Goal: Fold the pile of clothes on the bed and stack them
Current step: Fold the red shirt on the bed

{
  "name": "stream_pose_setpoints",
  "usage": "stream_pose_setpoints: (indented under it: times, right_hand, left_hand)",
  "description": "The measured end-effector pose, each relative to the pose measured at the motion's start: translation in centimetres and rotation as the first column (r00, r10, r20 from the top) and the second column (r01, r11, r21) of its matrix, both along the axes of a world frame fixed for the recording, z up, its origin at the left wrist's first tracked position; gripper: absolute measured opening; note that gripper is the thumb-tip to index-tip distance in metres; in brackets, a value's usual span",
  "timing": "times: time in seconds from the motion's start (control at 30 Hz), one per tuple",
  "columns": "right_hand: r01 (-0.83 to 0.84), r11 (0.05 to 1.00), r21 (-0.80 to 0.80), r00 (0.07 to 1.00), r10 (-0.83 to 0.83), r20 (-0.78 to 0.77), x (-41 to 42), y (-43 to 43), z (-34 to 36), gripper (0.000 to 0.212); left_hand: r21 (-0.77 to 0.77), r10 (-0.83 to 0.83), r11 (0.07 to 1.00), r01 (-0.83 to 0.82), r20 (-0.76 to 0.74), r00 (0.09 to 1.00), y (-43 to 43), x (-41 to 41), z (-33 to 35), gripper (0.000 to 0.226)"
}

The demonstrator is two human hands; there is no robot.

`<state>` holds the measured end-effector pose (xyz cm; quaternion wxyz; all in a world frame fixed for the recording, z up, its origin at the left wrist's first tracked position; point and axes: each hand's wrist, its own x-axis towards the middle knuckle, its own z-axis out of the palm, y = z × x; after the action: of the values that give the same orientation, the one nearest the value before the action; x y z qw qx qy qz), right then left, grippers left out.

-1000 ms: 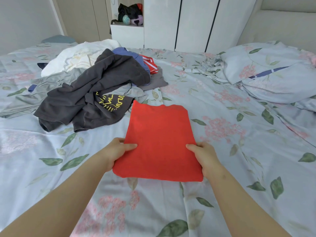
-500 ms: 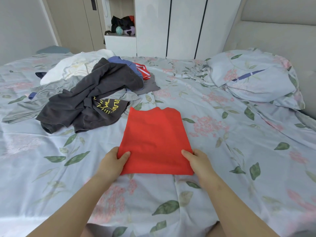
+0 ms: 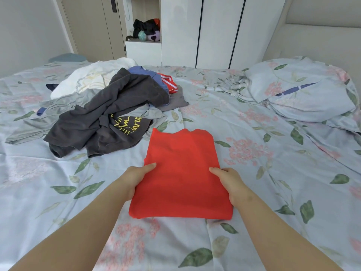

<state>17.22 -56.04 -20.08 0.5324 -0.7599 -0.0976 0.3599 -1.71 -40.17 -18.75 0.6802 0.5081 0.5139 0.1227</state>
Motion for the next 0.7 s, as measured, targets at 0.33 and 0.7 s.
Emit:
stream_pose_setpoints:
  times: [0.33,0.7]
  right_hand:
    - [-0.075,0.997,-0.036,0.988,0.069,-0.140,2.9,4.3,0.0,0.040]
    - [0.028,0.911,0.410,0.988,0.036,-0.148,4.4,1.5,10.0,0.011]
  left_hand:
    - [-0.122,-0.042,0.991,0.045,0.027,0.999,3.7,3.0,-2.4,0.028]
    - [0.261,-0.094,0.965,-0.016,0.405,0.909,2.4,4.9,8.3,0.009]
